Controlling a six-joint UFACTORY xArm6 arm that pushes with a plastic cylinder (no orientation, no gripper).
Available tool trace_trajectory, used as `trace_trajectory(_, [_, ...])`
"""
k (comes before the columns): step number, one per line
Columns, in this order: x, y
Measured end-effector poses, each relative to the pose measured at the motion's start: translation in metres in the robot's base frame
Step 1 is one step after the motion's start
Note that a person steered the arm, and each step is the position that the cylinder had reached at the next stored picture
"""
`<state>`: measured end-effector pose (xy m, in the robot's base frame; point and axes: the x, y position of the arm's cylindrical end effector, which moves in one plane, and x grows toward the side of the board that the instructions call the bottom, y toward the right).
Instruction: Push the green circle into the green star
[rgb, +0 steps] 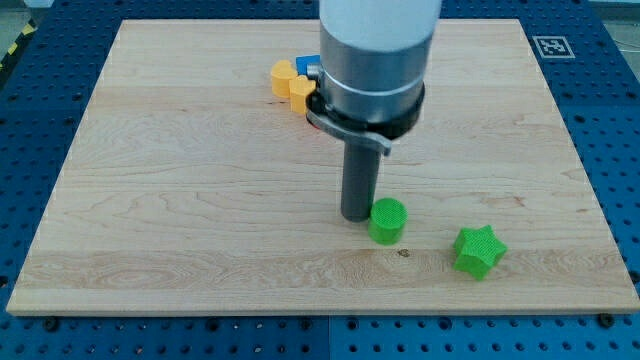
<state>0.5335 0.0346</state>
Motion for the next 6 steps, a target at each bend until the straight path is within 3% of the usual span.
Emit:
trace_trajectory(2, [0.007, -0.016])
trace_trajectory(3, [0.016, 0.016])
trace_trajectory(6, [-0.018, 0.049])
